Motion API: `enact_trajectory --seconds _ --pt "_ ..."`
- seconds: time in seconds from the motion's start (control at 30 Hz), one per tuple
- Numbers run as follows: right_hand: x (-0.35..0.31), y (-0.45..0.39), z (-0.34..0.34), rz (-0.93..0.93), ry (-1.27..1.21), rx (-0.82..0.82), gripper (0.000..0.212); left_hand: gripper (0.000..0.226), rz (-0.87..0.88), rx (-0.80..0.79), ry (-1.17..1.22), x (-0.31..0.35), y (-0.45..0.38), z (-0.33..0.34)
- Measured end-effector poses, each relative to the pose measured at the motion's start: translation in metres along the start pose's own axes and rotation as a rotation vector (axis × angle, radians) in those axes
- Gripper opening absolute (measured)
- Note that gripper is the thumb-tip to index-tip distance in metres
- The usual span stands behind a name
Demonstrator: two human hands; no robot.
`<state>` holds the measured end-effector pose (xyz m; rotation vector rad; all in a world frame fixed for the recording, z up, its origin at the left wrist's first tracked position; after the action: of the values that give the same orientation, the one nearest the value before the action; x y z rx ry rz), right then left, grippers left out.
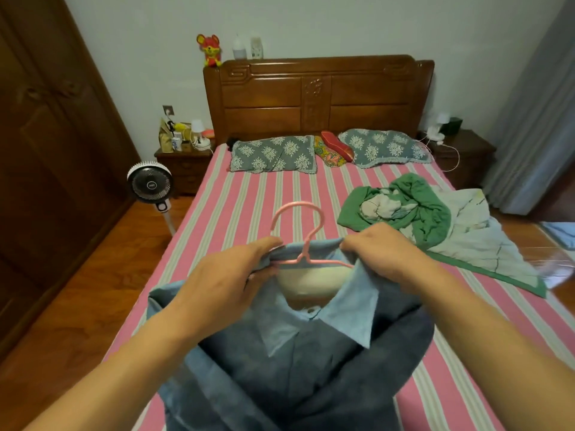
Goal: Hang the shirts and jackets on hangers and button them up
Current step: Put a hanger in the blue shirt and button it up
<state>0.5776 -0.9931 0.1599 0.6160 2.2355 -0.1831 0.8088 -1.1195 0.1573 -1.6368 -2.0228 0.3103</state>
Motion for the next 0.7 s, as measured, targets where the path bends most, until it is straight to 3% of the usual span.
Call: enact_trajectory --seconds 0.07,0.13,0.27,0.4,0.53,0.6,0.7 --pt "-0.016 0.005 0.001 -0.239 0.028 0.184 0.049 0.037 -0.056 0.091 -0.026 0.0 -0.009 -0.016" --pt "-0.028 0.01 -0.004 -0.402 -0.013 0.153 0.062 0.038 -0.171 0.185 0.01 -0.01 -0.015 -0.045" --pt "-0.072 -0.035 -0.011 -0.61 0.324 0.176 0.039 0.04 -0.194 0.25 -0.052 -0.022 -0.025 -0.121" --pt "-0.188 -0.073 -0.014 -0.822 0.334 0.442 0.036 0.035 -0.275 0.412 -0.258 -0.036 -0.026 -0.225" --pt "-0.301 -0.069 -0.015 -0.997 0.162 0.607 0.033 0.035 -0.365 0.48 -0.6 -0.031 0.024 -0.329" --pt "-0.348 -0.066 0.015 -1.066 0.189 0.532 0.035 0.034 -0.503 0.456 -0.748 -0.04 0.075 -0.366" --pt "-0.401 -0.051 0.096 -1.198 0.429 0.226 0.033 0.022 -0.796 0.344 -0.735 -0.063 0.172 -0.39"
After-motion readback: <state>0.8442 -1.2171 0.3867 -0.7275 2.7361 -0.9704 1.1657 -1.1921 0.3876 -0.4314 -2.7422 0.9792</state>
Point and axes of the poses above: each hand's wrist, its own y-axis away from the middle knuckle, its own z-axis out of the palm, x = y × z, the point moved 3 cm from there along -y, towards the middle knuckle, and after that the axes turned 5 degrees about -x, right-handed, at the moved point
